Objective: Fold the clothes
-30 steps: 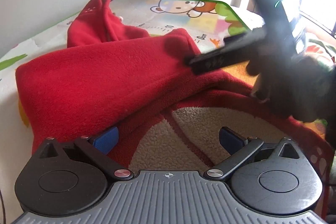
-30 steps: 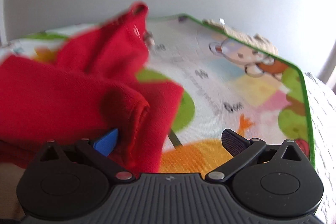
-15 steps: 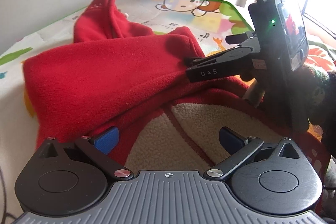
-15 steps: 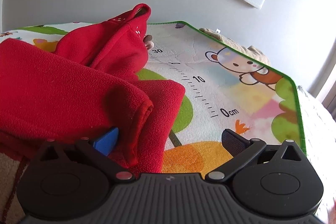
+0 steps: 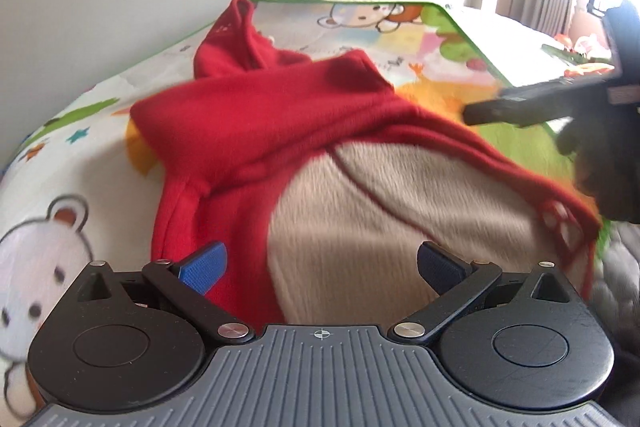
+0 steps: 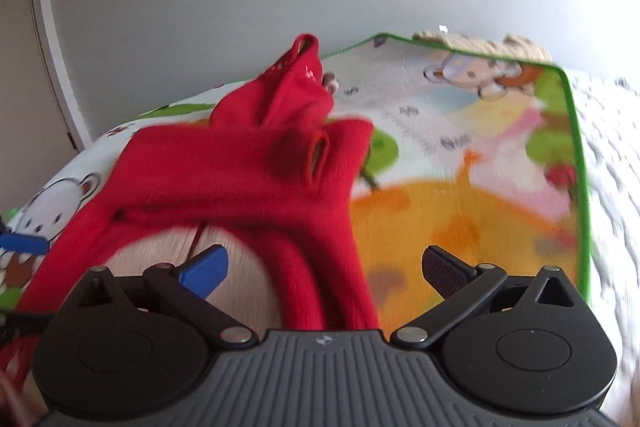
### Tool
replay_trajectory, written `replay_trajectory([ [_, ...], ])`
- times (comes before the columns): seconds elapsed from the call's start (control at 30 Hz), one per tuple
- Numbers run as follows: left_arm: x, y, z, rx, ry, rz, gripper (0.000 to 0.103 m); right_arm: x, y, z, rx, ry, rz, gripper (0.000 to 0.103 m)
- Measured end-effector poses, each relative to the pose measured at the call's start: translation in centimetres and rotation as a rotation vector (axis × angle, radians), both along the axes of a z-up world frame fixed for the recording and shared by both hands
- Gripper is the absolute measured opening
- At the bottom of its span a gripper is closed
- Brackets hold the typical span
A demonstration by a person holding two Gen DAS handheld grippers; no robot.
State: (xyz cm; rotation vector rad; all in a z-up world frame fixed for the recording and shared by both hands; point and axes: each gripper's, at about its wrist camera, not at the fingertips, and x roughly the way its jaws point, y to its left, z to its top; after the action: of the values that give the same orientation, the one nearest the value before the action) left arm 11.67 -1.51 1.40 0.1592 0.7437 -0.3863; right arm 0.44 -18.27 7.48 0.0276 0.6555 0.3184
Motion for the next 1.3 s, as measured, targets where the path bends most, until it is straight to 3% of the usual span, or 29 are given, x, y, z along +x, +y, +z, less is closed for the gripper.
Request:
replay_trajectory([
  [0.2,-4.8,0.9,-0.2,0.09,-0.011,-0.076,0.103,-7.1,-3.3,-0.9,-0.009,-0.033,0.015,0.103],
  [0.37,-5.5,1.9,-1.7,0.205,0.019,-0.039,0.103,-10.2,-4.0,-2.1,-0.02,-0.008,0.047,0.103],
  [0.53,-4.7,3.5,-2.1,0.201,0.032,0.044,0.103,-11.1,-3.3,-3.7,-0.103,0.007,0.048,0.103],
  [0.67,-4.5,4.6,-2.3,0.211,0.046,0.086,0.103,-11.2,-2.8,-3.8,-0.164,-0.031,0.01,0.103],
  [0.87,-3.9,6.0,-2.2,0.28,0.029,0.179,0.103,-11.1,-3.6,-2.3,-0.127,-0.112,-0.079,0.103],
  [1.1,-2.6,8.8,-0.8,0.337,-0.032,0.328,0.103,-10.1,-4.6,-3.1,-0.14,-0.068,-0.141,0.103],
  [1.2,-2.5,9.9,-0.1,0.278,-0.029,0.349,0.103,-10.1,-4.1,-3.5,-0.14,-0.055,-0.117,0.103],
  [1.3,-3.3,9.3,0.5,0.16,-0.024,0.261,0.103,-10.2,-3.2,-3.5,-0.157,-0.063,-0.087,0.103],
])
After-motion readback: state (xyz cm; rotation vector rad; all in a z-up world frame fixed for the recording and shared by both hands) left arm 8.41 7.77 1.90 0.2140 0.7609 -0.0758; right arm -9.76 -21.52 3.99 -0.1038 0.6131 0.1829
